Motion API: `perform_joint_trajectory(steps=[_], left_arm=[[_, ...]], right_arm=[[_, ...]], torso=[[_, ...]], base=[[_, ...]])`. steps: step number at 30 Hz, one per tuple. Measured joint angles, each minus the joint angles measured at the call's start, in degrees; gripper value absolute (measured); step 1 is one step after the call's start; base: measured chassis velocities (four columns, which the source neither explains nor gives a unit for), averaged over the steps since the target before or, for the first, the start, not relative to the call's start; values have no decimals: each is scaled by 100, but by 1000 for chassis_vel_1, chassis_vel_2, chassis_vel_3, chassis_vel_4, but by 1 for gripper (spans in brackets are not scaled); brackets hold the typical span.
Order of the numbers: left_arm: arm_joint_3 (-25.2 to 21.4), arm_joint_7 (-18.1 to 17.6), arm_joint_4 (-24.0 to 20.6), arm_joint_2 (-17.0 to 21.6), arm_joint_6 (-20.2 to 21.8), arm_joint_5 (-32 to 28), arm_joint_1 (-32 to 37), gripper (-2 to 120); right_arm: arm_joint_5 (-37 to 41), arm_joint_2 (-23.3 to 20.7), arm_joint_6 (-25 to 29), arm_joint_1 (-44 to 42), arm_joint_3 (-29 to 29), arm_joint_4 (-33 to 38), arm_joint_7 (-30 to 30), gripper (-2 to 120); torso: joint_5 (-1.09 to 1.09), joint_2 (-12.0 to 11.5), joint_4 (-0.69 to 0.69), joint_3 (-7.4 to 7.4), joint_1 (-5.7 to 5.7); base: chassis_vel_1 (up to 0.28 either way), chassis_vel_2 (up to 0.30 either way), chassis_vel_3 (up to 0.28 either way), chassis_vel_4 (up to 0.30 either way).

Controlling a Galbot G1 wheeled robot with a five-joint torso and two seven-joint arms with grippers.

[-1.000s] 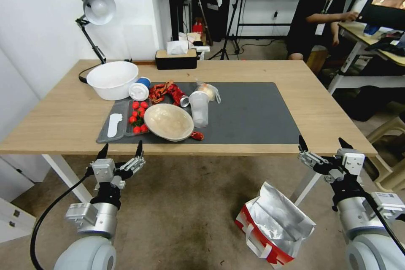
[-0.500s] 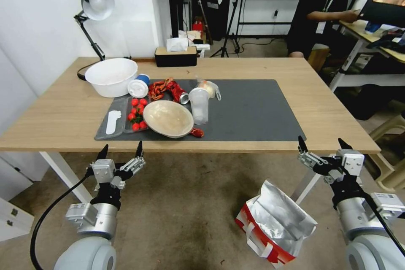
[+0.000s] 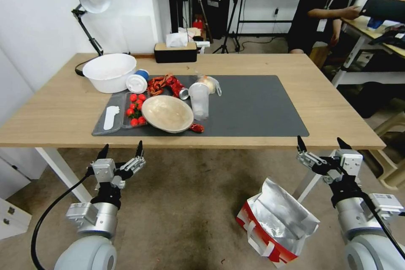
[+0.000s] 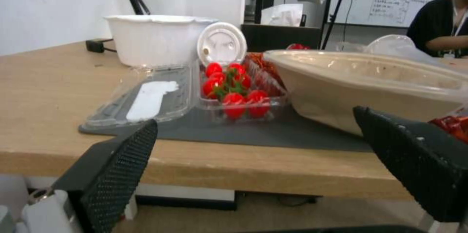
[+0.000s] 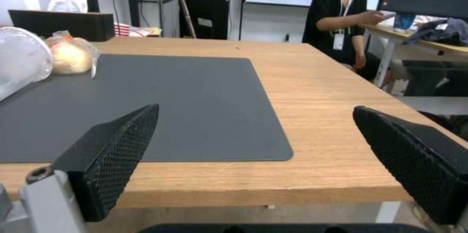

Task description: Pick up the food delivery bag from the floor and place it on the table.

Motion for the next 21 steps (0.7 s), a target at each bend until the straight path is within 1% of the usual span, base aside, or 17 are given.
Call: perform_joint_trajectory(steps=[6,12,16,21], left_arm=[[0,2,2,-4,-1,-3,0,100],[3,2,2,-3,-2,-5,1,100],[11,4,-3,-3,-11,-7,6,100],[11,9,-8,1,-21,-8,6,100]], right_arm=[[20,-14,83,-6,-23,-5,-63,100],[20,-16,91,-8,-25,-7,-67,100],[20,-20,93,-12,-28,-7,-67,100],[20,-18,94,-15,-31,2,-67,100]], torso=[[0,-205,0,-118,-89],[0,-322,0,-185,-136],[0,-471,0,-267,-203],[0,-579,0,-330,-247]], base=[[0,0,0,0],[0,0,0,0],[0,0,0,0],[0,0,0,0]])
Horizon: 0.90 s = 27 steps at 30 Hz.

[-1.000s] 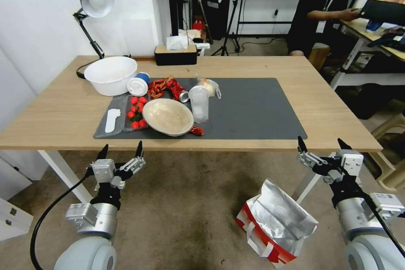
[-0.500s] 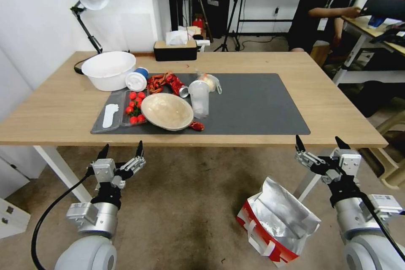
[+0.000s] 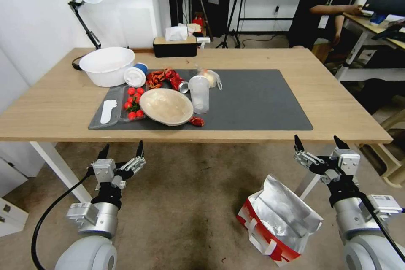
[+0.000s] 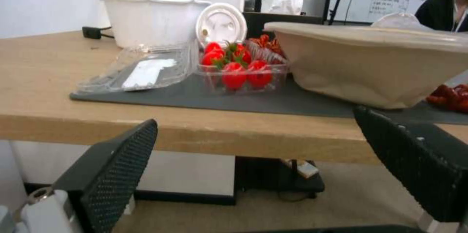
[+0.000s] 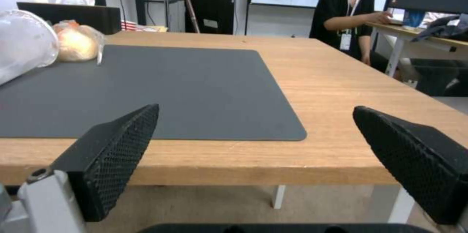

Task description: Pick up the food delivery bag from the floor and place it on the table.

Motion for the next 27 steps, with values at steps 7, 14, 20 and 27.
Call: perform_joint_trajectory(steps=[7,14,20,27], left_arm=[[2,6,-5,1,-4,-2,2,100],[4,8,-5,0,-4,-8,5,100],[2,9,-5,4,-4,-11,2,100],[2,10,11,5,-4,-14,-11,100]], right_arm=[[0,-3,-4,3,-1,8,0,100],[-11,-3,-10,9,-1,3,0,100],[-17,-3,-11,17,0,-5,-1,100],[-23,3,-15,30,-2,-19,-9,100]], torso=[[0,-192,0,-112,-80],[0,-362,0,-209,-154],[0,-467,0,-273,-195],[0,-591,0,-342,-248]], base=[[0,0,0,0],[0,0,0,0],[0,0,0,0],[0,0,0,0]])
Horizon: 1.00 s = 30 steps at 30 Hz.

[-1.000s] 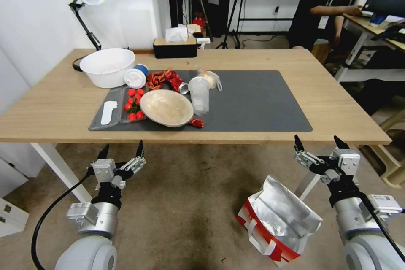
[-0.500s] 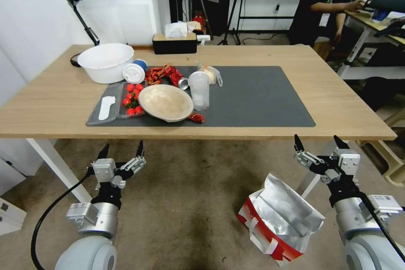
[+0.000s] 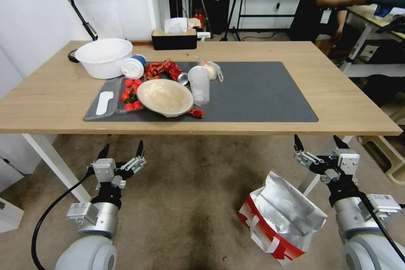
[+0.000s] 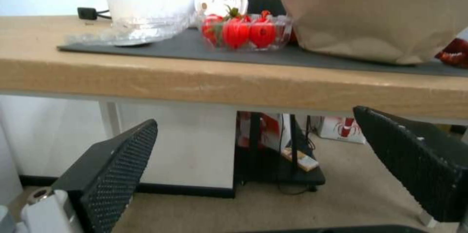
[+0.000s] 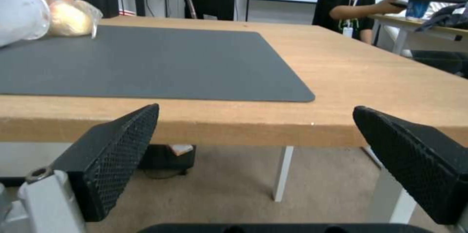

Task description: Pick up the food delivery bag from the floor and place it on the table.

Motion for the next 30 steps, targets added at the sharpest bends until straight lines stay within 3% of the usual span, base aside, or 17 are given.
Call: perform_joint_trajectory(steps=[5,19,30], left_arm=[[0,0,7,0,2,-2,-8,100],[6,9,71,-4,24,-46,-65,100],[21,18,77,-27,1,-38,-48,100]], right_arm=[[-5,1,-1,1,0,-6,-3,100],[-41,23,-10,70,-16,-73,-45,100],[-36,9,-5,53,-13,-74,-44,100]], torso=[[0,-54,0,-34,-22],[0,-572,0,-346,-229],[0,-830,0,-503,-329]], base=[[0,0,0,0],[0,0,0,0],[0,0,0,0]])
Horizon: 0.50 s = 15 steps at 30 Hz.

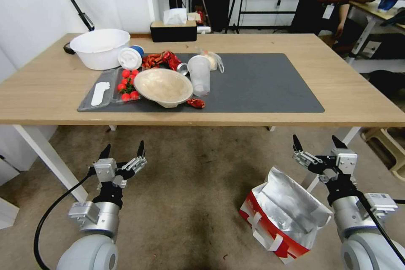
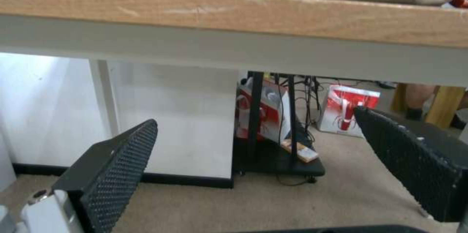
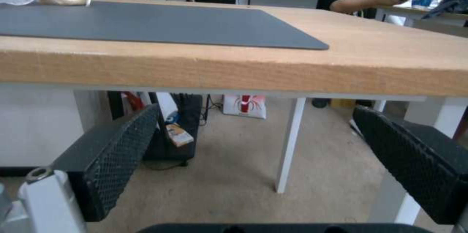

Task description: Pick up the food delivery bag from the floor and place it on the table.

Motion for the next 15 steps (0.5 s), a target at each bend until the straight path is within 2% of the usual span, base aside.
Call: perform_joint_trajectory(steps=[15], left_arm=[[1,34,42,86,-70,1,-9,100]], right_arm=[[30,11,27,-9,2,13,1,100]], torso=[[0,-354,0,-218,-137]], base=[[0,0,0,0]])
